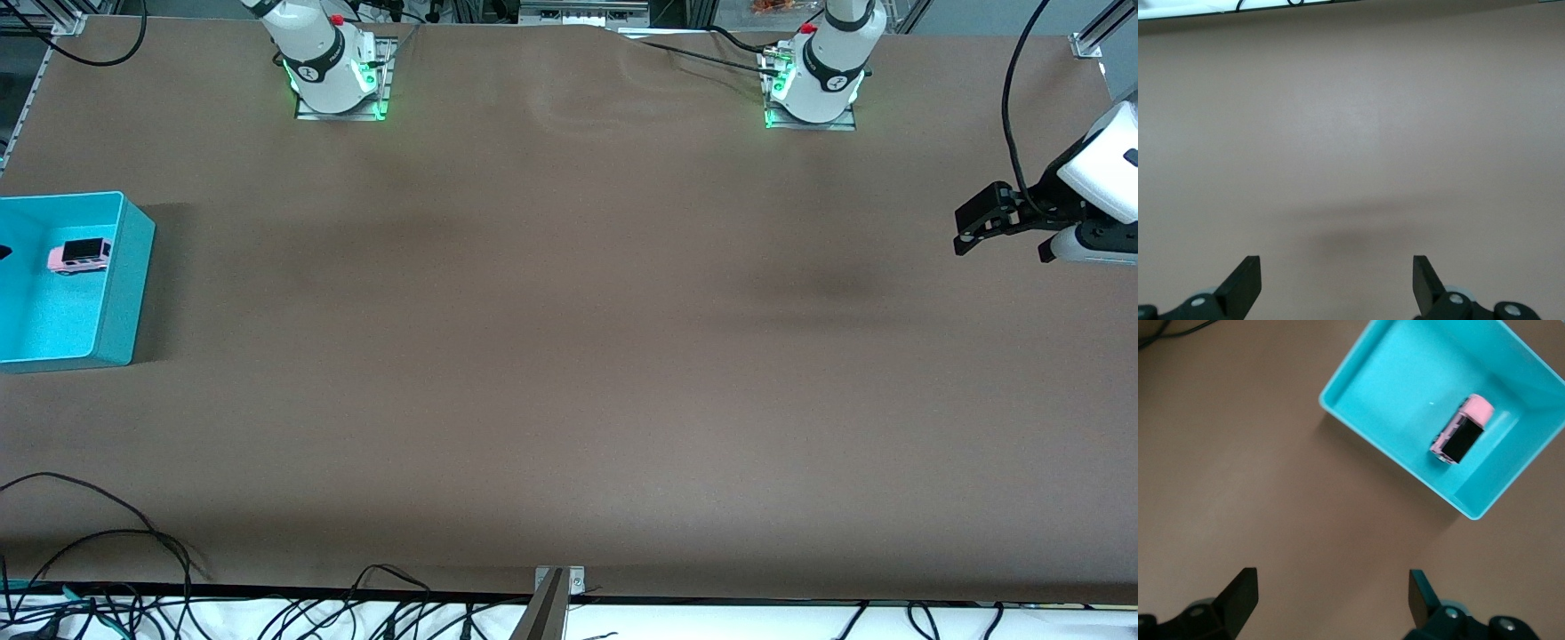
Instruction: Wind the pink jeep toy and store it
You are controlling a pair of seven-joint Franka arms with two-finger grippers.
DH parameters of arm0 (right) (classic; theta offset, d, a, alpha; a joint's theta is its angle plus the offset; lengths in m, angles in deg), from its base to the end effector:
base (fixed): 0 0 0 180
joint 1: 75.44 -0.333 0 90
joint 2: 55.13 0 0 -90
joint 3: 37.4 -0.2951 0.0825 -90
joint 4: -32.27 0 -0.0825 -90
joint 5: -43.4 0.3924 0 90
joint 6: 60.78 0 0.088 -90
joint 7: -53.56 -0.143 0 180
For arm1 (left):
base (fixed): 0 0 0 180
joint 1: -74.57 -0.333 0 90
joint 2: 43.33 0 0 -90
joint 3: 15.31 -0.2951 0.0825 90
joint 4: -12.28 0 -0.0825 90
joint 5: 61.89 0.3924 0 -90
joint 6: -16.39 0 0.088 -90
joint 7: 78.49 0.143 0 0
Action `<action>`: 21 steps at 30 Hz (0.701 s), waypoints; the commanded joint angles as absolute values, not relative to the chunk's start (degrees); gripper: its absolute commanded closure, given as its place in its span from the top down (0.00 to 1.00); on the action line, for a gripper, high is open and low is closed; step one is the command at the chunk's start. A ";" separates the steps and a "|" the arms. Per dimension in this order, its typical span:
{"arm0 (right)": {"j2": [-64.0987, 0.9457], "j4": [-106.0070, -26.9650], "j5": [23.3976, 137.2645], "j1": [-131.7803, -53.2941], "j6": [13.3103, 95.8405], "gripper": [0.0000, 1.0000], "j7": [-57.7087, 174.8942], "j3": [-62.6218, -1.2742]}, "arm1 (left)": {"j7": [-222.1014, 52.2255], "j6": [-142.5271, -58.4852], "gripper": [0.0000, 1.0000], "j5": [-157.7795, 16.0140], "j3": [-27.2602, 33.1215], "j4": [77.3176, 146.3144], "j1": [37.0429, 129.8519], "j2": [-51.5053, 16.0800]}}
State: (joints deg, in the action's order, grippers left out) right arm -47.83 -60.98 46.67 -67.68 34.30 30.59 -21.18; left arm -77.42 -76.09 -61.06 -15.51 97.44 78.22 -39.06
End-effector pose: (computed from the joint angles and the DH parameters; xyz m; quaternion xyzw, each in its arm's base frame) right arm 0.5480 -0.2283 0.4766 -0.9148 0.4012 0.0450 0.0109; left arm 0.5903 -0.0336 0.5694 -0.9988 0.0395 -0.0268 0.0068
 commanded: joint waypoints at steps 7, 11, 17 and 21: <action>-57.32 -67.92 46.03 -72.71 35.55 1.00 34.66 -29.65 | -76.29 -75.19 1.00 -62.33 -15.66 95.86 78.26 -38.41; -57.41 -67.49 43.76 -72.71 36.60 1.00 34.84 -34.40 | -76.20 -75.19 1.00 -62.16 -15.66 95.86 78.26 -38.41; -56.98 -66.17 41.03 -72.63 37.57 1.00 39.58 -38.28 | -76.20 -75.19 1.00 -61.98 -15.66 95.86 78.26 -38.41; -54.35 -61.78 41.46 -72.89 33.98 1.00 41.43 -38.45 | -76.20 -75.19 1.00 -61.89 -15.66 95.86 78.26 -38.41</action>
